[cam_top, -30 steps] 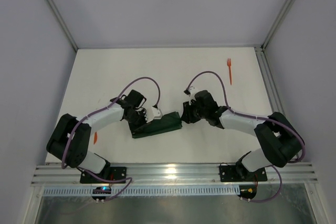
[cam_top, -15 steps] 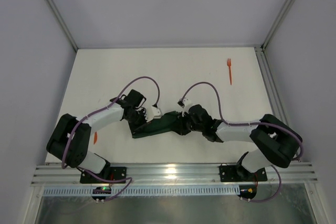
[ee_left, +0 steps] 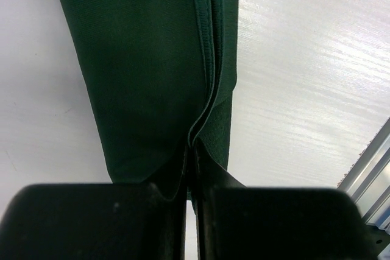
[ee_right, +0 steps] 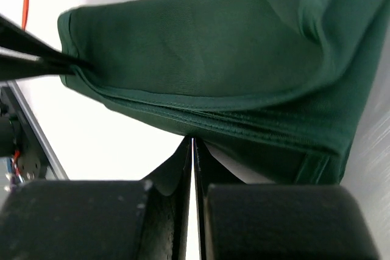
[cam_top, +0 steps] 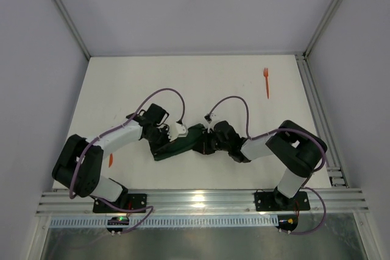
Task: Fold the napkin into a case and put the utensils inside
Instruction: Fold the 2/3-rectangle-folded napkin at the center of the board.
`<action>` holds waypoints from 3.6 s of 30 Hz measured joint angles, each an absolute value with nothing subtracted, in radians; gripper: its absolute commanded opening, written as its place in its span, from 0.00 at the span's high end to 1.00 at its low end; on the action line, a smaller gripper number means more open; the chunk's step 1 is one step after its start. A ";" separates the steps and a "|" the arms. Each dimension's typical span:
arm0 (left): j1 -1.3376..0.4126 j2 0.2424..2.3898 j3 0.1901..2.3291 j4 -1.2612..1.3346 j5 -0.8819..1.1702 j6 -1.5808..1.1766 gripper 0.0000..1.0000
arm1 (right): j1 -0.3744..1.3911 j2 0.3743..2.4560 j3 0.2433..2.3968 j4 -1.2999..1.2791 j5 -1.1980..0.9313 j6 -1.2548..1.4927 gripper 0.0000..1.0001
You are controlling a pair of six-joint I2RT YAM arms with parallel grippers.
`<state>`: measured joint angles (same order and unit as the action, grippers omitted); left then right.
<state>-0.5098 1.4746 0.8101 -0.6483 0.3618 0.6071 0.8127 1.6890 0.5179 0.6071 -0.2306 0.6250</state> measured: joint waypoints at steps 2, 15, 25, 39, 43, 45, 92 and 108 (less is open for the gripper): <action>-0.510 1.462 0.810 -0.648 0.362 0.608 1.00 | 0.802 1.711 0.537 0.615 -0.229 0.644 0.94; -0.510 1.385 0.811 -0.651 0.381 0.613 1.00 | 0.758 1.805 0.677 0.567 -0.192 0.664 0.95; -0.512 1.371 0.778 -0.642 0.388 0.640 1.00 | 0.764 1.806 0.682 0.567 -0.204 0.632 0.91; -0.533 1.422 0.730 -0.625 0.392 0.664 0.99 | 0.812 1.689 0.691 0.682 -0.459 0.344 0.76; -0.533 1.422 0.728 -0.619 0.395 0.669 0.99 | 0.808 1.818 0.735 0.763 -0.505 0.413 0.79; -0.533 1.422 0.727 -0.617 0.398 0.672 0.99 | 0.809 1.871 0.738 0.797 -0.516 0.452 0.80; -0.638 1.333 0.677 -0.503 0.212 0.723 0.37 | 0.775 2.029 0.871 0.704 -0.452 0.605 0.93; -0.661 1.410 0.701 -0.468 0.169 0.741 0.64 | 0.764 2.029 0.865 0.712 -0.452 0.606 0.92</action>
